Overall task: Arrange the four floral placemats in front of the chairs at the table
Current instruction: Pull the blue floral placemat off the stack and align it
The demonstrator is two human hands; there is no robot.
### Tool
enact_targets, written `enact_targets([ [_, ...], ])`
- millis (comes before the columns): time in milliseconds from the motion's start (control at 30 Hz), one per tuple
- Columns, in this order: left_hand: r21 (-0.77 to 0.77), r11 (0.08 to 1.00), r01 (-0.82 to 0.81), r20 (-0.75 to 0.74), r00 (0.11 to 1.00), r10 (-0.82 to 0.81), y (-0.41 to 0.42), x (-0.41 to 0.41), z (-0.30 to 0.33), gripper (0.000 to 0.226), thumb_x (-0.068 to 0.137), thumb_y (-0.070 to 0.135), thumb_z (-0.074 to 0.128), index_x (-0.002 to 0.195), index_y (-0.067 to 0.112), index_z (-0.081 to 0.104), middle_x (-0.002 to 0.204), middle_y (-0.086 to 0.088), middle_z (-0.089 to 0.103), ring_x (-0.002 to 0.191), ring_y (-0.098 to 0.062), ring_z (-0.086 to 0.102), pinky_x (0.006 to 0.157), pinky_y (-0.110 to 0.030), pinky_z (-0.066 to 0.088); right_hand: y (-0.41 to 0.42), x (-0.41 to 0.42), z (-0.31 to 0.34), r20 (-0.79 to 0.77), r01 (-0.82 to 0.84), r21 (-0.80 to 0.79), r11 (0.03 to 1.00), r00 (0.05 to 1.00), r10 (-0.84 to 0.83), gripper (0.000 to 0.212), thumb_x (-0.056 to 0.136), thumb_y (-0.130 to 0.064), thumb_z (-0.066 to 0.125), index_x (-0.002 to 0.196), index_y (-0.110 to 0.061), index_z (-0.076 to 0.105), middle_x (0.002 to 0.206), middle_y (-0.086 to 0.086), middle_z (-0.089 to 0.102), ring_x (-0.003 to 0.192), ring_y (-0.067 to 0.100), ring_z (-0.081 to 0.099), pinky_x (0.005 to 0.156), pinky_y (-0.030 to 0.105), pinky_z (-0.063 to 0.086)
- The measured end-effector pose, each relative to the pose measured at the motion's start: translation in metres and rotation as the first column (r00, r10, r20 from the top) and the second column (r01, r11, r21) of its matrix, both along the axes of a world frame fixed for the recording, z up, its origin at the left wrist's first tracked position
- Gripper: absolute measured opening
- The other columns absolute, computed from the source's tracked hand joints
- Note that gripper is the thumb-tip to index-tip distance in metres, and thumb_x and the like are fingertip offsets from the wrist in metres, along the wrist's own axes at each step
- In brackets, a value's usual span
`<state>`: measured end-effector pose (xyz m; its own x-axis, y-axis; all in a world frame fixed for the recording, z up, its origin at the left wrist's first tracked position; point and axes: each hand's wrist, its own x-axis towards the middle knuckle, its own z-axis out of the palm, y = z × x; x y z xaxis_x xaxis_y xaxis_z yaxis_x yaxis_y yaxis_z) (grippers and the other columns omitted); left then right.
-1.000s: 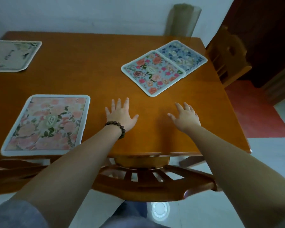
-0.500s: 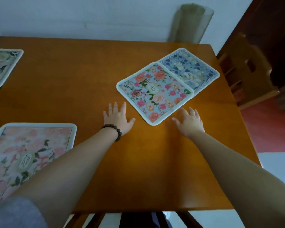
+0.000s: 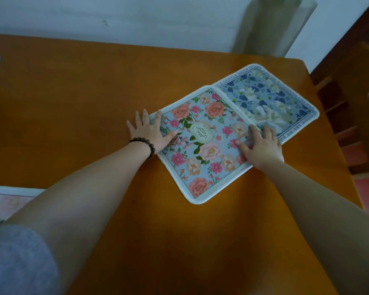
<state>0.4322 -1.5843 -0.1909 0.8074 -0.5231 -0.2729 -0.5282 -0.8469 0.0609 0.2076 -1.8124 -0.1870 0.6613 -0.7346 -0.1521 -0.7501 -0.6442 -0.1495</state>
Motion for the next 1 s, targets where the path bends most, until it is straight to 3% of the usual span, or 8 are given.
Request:
enact_targets([
  [200, -0.105, 0.994, 0.019, 0.084, 0.996, -0.01, 0.004, -0.016, -0.008, 0.087, 0.082, 0.078, 0.018, 0.152, 0.027, 0.007, 0.159, -0.012, 0.005, 0.145, -0.032, -0.001, 0.115, -0.054, -0.001, 0.02, -0.002, -0.004, 0.069, -0.019, -0.087, 0.996, 0.997, 0.025, 0.072, 0.091, -0.064, 0.035, 0.148, -0.022, 0.026, 0.153, 0.017, 0.025, 0.139, 0.037, 0.021, 0.115, 0.049, 0.015],
  [500, -0.103, 0.994, -0.019, 0.012, 1.0, 0.02, 0.066, -0.073, -0.005, 0.082, 0.086, 0.073, 0.022, 0.152, 0.027, 0.006, 0.159, -0.012, 0.001, 0.145, -0.028, -0.002, 0.116, -0.046, 0.001, 0.083, -0.058, 0.002, 0.098, -0.03, -0.04, 0.999, 0.995, 0.034, 0.069, 0.092, -0.06, 0.037, 0.147, -0.02, 0.03, 0.153, 0.018, 0.025, 0.14, 0.036, 0.018, 0.116, 0.048, 0.012],
  [1000, -0.035, 0.999, -0.033, -0.129, 0.991, 0.028, 0.223, -0.22, 0.017, 0.078, 0.09, 0.067, 0.03, 0.152, 0.028, 0.004, 0.16, -0.01, -0.004, 0.145, -0.026, -0.004, 0.116, -0.044, 0.005, 0.232, -0.204, 0.016, -0.044, -0.046, 0.035, 0.998, 0.998, 0.048, 0.069, 0.092, -0.063, 0.031, 0.149, -0.025, 0.023, 0.156, 0.011, 0.019, 0.143, 0.031, 0.014, 0.117, 0.048, 0.013],
])
